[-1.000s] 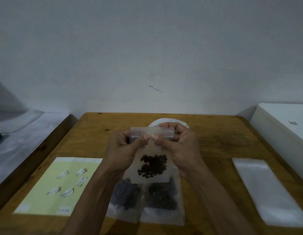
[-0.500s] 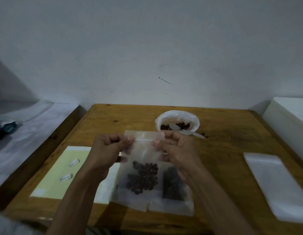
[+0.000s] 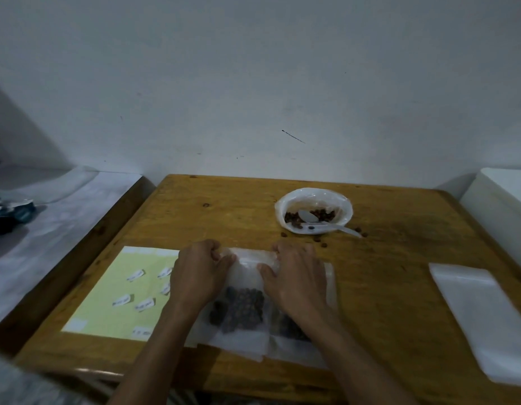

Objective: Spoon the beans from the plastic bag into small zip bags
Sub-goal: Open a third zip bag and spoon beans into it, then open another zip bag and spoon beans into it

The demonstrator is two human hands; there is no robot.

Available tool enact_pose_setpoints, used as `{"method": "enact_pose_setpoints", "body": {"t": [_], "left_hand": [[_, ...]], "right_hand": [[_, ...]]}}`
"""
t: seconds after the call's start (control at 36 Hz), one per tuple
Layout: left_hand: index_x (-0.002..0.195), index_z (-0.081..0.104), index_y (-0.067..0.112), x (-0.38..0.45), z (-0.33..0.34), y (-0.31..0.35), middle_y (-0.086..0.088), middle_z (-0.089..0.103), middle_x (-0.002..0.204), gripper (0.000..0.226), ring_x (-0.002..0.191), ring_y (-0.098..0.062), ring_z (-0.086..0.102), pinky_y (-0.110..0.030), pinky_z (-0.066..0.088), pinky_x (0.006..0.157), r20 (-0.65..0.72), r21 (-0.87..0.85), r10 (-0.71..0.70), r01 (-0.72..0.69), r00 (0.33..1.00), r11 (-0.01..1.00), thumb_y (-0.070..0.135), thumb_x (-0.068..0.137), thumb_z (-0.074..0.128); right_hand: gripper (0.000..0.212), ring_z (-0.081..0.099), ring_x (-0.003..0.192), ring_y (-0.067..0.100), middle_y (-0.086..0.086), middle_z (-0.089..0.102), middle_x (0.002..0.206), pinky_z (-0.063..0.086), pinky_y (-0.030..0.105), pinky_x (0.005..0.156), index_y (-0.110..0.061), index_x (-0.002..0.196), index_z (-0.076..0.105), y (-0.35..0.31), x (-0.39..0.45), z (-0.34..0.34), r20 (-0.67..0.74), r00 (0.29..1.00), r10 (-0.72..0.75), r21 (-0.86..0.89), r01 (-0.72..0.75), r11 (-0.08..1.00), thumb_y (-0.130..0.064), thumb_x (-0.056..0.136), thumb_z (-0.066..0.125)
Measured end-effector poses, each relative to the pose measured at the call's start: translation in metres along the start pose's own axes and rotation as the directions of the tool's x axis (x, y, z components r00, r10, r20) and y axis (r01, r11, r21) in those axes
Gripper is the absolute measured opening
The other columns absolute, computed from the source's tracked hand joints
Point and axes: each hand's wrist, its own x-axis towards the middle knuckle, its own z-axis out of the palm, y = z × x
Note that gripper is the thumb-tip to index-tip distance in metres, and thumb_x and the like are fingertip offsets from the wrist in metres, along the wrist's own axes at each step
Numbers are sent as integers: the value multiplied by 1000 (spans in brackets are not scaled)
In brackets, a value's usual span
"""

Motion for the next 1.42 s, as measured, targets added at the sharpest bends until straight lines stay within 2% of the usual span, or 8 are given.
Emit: {"method": "enact_pose_setpoints", "body": {"t": [0.14, 0.53, 0.61, 0.75, 0.86, 0.97, 1.11, 1.42], "left_hand": [[129, 64, 17, -3, -1, 5, -5, 68, 126, 53, 113, -24, 63, -40, 53, 88, -56, 39, 13, -11, 998, 999, 51, 88, 67], [121, 68, 18, -18, 26, 127, 3, 72, 107, 40, 86, -7, 63, -20, 47, 68, 10, -156, 351, -345, 936, 925, 43, 90, 68], [119, 69, 18, -30, 49, 164, 4, 73, 104, 36, 88, -6, 65, -31, 58, 76, 99, -247, 433, -400, 896, 883, 40, 91, 68], [95, 70, 18, -56, 100, 225, 3, 68, 84, 24, 78, -12, 62, -41, 57, 72, 282, -224, 468, -417, 838, 881, 42, 90, 67], [65, 52, 23, -68, 144, 255, 7, 52, 64, 34, 58, -7, 49, -27, 36, 49, 413, -143, 436, -416, 800, 898, 41, 89, 67], [83, 69, 20, -69, 180, 261, 2, 67, 83, 37, 79, -18, 64, -39, 58, 71, 423, -16, 422, -459, 802, 888, 56, 81, 63], [91, 69, 26, -71, 194, 263, 2, 64, 93, 32, 86, -18, 62, -41, 58, 76, 401, 32, 413, -463, 818, 886, 56, 80, 66], [110, 60, 24, -84, 183, 271, 4, 59, 104, 30, 93, -12, 57, -25, 51, 75, 287, -316, 398, -306, 872, 898, 35, 86, 74]], "right_hand": [[46, 40, 126, 18, -6, 53, 135, 39, 38, 103, -27, 135, 53, 5, -2, -4, -54, 998, -22, 2, 22, 1000, -48, 93, 55], [36, 48, 119, 16, -5, 60, 127, 46, 36, 96, -27, 126, 61, 83, -6, -85, -266, 952, 151, 122, -123, 985, -38, 92, 63], [33, 50, 120, 22, 0, 61, 126, 44, 37, 96, -23, 124, 62, 123, -14, -110, -332, 908, 255, 116, -229, 967, -37, 94, 61], [44, 50, 126, 28, 5, 59, 134, 44, 39, 98, -20, 132, 58, 196, -33, -140, -364, 803, 472, 109, -466, 878, -39, 93, 61], [55, 48, 127, 33, 8, 57, 136, 45, 43, 99, -19, 136, 53, 240, -48, -147, -298, 781, 549, 67, -557, 828, -46, 89, 64], [61, 50, 126, 32, 7, 58, 137, 43, 45, 103, -21, 139, 51, 258, -56, -140, -254, 788, 560, 82, -560, 825, -51, 87, 63], [56, 44, 133, 25, 1, 53, 142, 34, 44, 111, -28, 138, 51, 263, -57, -130, -289, 778, 558, 162, -534, 830, -47, 88, 65], [52, 57, 111, 23, 3, 61, 124, 50, 37, 92, -24, 123, 62, 263, -56, -133, -428, 671, 606, 486, -394, 780, -21, 76, 82]]}}
